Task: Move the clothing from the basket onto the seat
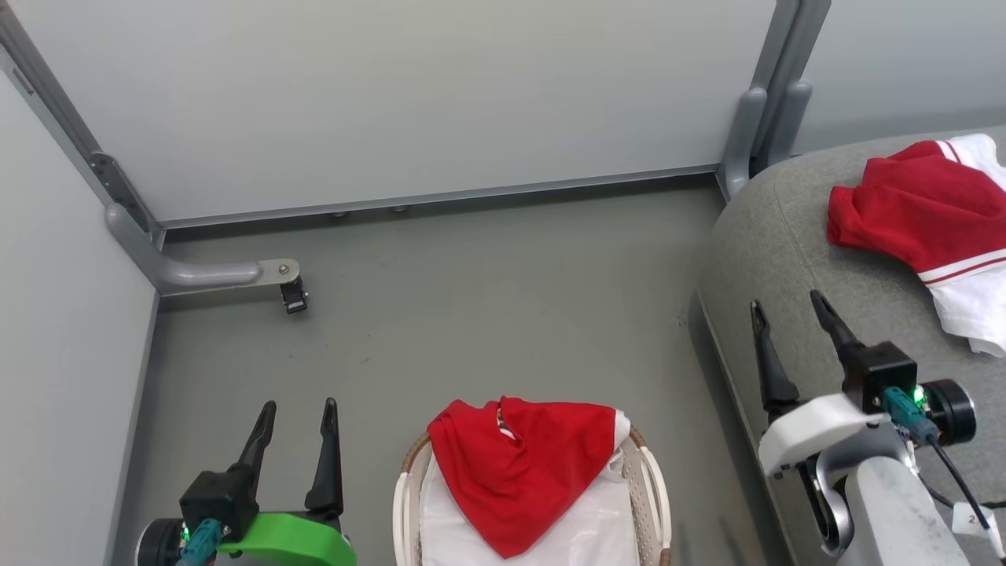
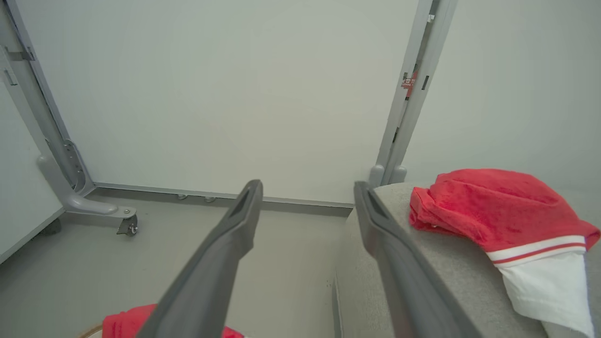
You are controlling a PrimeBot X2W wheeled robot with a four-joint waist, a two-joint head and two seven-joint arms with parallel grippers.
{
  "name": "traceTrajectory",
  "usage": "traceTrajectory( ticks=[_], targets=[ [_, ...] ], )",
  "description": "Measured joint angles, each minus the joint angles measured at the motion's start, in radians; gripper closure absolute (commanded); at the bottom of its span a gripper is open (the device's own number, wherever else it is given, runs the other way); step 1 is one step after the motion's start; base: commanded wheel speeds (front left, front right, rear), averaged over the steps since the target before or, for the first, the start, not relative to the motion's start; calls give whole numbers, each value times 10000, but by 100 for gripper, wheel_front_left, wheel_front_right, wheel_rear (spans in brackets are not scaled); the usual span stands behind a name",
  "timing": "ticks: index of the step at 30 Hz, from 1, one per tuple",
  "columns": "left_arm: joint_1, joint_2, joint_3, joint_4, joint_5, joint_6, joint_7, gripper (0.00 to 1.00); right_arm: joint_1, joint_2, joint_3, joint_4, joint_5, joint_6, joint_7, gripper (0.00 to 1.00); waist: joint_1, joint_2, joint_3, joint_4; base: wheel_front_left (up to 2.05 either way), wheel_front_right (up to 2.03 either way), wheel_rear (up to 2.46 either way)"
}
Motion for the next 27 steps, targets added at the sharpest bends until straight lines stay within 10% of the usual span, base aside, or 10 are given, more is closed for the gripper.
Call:
traceTrajectory(
  ticks=[27],
  targets=[
    [389,-127,127,-82,-142,-142,0,0,1433,21,389,-499,920,0,0,0,0,0,-267,-3,0,0,0]
  ],
)
